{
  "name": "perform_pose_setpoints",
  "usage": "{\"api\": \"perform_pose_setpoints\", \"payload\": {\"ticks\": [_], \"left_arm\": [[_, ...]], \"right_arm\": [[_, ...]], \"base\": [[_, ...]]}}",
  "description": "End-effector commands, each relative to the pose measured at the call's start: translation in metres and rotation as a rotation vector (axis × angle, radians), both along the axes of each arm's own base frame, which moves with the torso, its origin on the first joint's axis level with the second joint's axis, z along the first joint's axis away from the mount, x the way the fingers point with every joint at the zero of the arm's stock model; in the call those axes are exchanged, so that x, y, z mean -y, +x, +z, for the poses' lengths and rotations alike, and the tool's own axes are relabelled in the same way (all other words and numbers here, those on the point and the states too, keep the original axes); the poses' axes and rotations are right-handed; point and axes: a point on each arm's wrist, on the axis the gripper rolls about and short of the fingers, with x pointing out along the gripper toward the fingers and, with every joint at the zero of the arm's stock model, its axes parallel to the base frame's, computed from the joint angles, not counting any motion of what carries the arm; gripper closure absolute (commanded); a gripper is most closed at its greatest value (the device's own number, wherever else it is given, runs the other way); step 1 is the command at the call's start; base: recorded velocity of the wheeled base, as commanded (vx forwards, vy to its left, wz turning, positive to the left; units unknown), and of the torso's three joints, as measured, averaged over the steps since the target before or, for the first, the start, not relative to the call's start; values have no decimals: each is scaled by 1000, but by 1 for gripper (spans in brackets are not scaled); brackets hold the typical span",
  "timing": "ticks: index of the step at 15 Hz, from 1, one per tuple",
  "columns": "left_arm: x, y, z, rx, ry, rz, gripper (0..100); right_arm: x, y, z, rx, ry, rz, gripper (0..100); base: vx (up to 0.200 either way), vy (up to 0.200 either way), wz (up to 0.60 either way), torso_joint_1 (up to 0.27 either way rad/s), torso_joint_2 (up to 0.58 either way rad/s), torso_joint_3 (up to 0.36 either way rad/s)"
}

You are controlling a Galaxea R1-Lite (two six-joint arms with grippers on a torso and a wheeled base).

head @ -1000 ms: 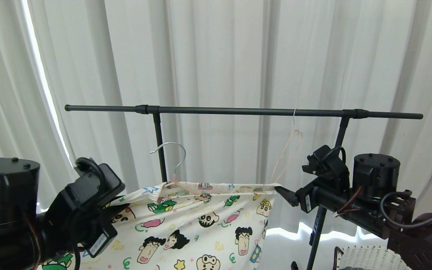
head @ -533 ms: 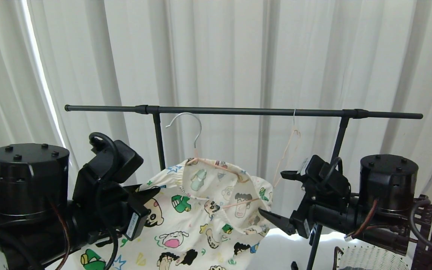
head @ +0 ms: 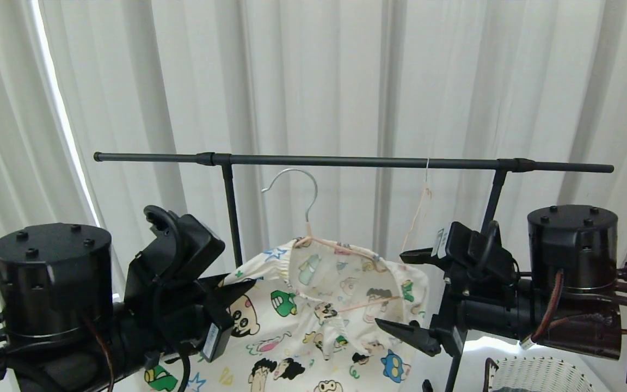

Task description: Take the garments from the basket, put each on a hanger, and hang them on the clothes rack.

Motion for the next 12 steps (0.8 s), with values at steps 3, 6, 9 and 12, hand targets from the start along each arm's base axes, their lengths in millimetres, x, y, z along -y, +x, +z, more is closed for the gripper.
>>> {"api": "perform_pose_setpoints", "payload": {"ticks": [3,6,9,12], "left_arm": [[4,-15,-16,54,57,-175,100],[5,-15,-15,78,65,-214,100],[5,-16,-14,86,61,-217,100],[9,-20,-12,96,55,-244,100]], "right_arm": [[-13,-6,17,-31,-40,112,0],[-18,-12,15,-94,-87,162,0],[-21,-16,10,-130,-117,178,0],[-20,-11,4,-181,-124,143,0]], "base": [[0,0,0,0,0,0],[0,0,0,0,0,0],[0,0,0,0,0,0],[0,0,0,0,0,0]]}}
